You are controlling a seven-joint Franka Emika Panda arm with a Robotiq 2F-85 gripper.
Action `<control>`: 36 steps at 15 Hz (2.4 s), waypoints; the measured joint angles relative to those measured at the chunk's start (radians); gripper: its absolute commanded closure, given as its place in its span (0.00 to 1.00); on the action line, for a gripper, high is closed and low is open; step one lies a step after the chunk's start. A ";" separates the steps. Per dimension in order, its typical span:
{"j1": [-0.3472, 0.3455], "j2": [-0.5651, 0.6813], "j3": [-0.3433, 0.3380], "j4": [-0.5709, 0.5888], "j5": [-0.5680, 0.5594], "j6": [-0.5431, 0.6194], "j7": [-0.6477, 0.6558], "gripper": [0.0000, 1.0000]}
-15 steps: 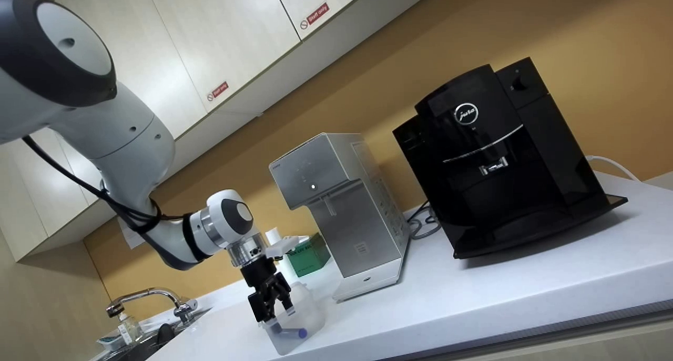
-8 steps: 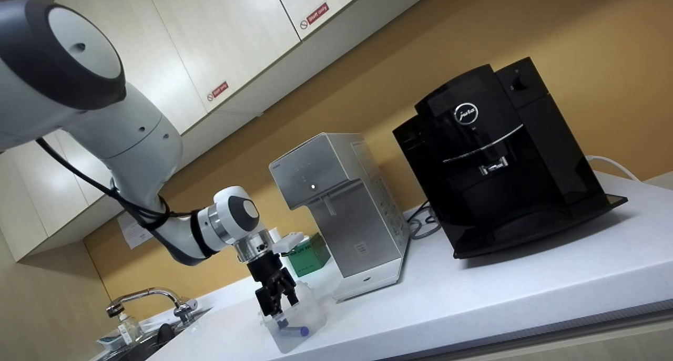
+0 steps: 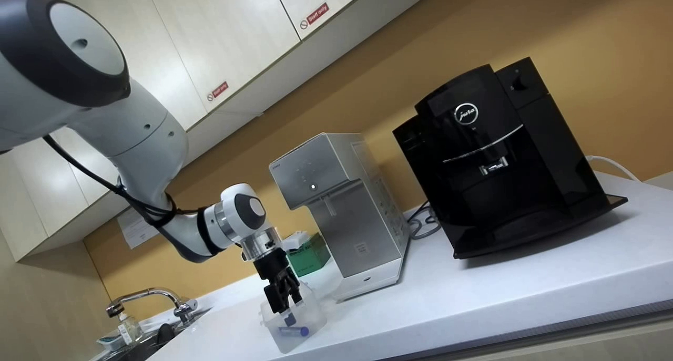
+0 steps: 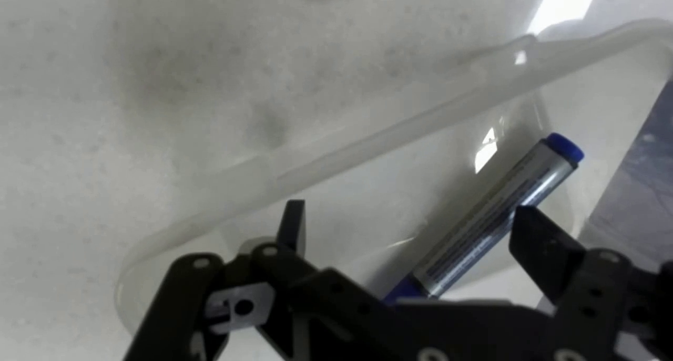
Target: Pick up the blue marker from the clear lunch box and place it on the white countertop
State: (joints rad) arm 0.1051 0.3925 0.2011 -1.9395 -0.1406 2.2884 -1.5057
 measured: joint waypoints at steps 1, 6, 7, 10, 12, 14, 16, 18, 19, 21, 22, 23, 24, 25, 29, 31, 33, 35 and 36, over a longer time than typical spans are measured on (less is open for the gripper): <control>0.001 0.000 0.000 -0.003 0.002 0.003 0.000 0.00; 0.002 -0.009 0.001 -0.037 0.002 0.040 0.000 0.00; 0.002 -0.010 0.001 -0.041 0.002 0.041 0.000 0.00; 0.002 -0.012 0.001 -0.044 0.002 0.040 0.000 0.00; 0.002 -0.012 0.001 -0.044 0.002 0.038 0.001 0.00; 0.004 -0.012 0.001 -0.044 0.002 0.027 0.002 0.00; 0.008 -0.012 0.001 -0.044 0.002 0.002 0.013 0.00; 0.014 -0.015 0.001 -0.043 0.002 -0.031 0.043 0.00; 0.018 -0.019 0.001 -0.042 0.002 -0.045 0.062 0.00; 0.023 -0.024 0.001 -0.042 0.002 -0.055 0.097 0.00; 0.024 -0.024 0.001 -0.042 0.002 -0.056 0.112 0.00; 0.025 -0.024 0.001 -0.042 0.002 -0.056 0.123 0.00; 0.025 -0.024 0.001 -0.042 0.002 -0.055 0.132 0.00; 0.025 -0.023 0.001 -0.042 0.002 -0.054 0.140 0.00; 0.025 -0.019 -0.001 -0.042 0.002 -0.046 0.162 0.33; 0.025 -0.016 -0.001 -0.042 0.003 -0.042 0.173 0.49; 0.025 -0.015 -0.001 -0.042 0.003 -0.038 0.182 0.63; 0.024 -0.015 -0.001 -0.039 0.003 -0.027 0.191 0.75; 0.024 -0.015 -0.001 -0.039 0.004 -0.024 0.194 0.83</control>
State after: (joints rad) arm 0.1291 0.3779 0.2004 -1.9781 -0.1367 2.2647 -1.3118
